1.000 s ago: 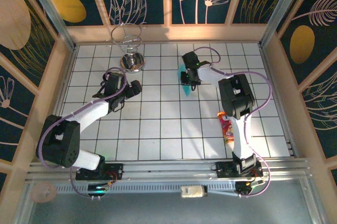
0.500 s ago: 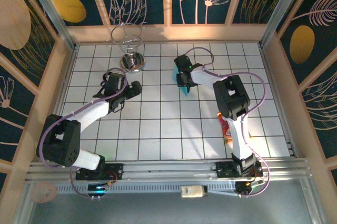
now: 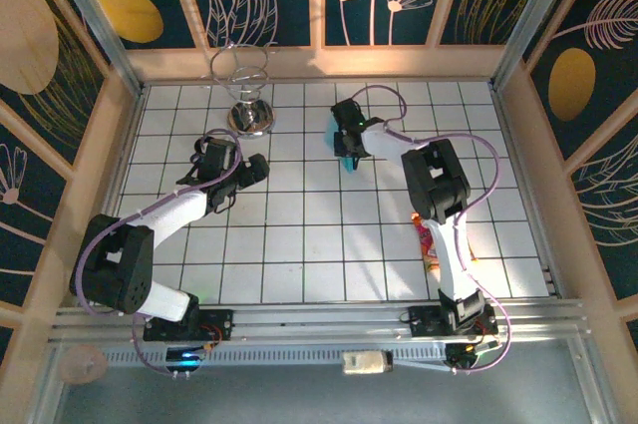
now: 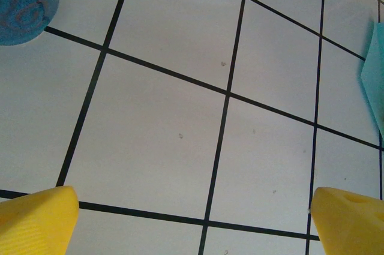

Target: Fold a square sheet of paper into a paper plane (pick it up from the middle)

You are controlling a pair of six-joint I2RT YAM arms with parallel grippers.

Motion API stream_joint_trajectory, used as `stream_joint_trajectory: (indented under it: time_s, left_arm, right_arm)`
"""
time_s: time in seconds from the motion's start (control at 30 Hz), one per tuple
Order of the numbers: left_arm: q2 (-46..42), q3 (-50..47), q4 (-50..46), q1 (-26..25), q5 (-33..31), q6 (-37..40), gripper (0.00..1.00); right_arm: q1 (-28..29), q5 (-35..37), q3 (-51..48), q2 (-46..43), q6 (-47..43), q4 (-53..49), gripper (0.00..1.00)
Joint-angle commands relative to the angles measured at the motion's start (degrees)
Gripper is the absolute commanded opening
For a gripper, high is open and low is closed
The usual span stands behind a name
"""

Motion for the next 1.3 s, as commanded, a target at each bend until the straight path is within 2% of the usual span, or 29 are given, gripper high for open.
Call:
stream_joint_trajectory:
  time_s: [0.0,0.3,0.63,0.73,0.83,1.0,1.07,1.17,1.27]
  left_arm:
    - [0.3,-0.2,-0.9,0.3,-0.2,0.6,0.99]
    - [-1.4,1.7,-1.7,0.4,-0.6,0.5,0.99]
    - [-4.4,4.7,-1.3,0.7,-5.1,1.2,0.99]
    - [-5.5,5.5,-1.1,1.2,-6.8,2.0,0.99]
    - [-7.1,5.7,-0.9,1.6,-10.3,3.6,0.99]
    - [-11.4,2.6,3.0,2.5,-19.0,6.8,0.99]
    - [-13.7,-0.2,6.1,2.8,-24.2,7.9,0.99]
    - [-16.8,-5.3,12.2,3.1,-31.5,10.5,0.99]
    - [-19.2,-10.7,20.1,3.6,-36.9,14.3,0.99]
  right_arm:
    - [-0.4,-1.9,-0.7,3.7,-0.2,-2.6,0.44]
    - [-0.3,-0.2,0.0,-2.8,-0.5,-1.0,0.45]
    - [-0.4,0.0,-1.4,-12.4,-1.0,0.5,0.56]
    - [-0.6,2.3,-4.0,-17.1,-1.1,2.2,0.60]
    - [-1.4,5.5,-8.8,-23.5,-1.4,5.9,0.64]
    - [-4.4,12.3,-23.2,-36.6,-3.0,16.9,0.72]
    - [-6.7,14.5,-29.8,-42.0,-3.5,21.2,0.79]
    - [-10.7,18.4,-38.9,-48.7,-3.2,27.1,0.99]
    - [-14.9,21.5,-46.1,-53.1,-2.1,30.6,0.99]
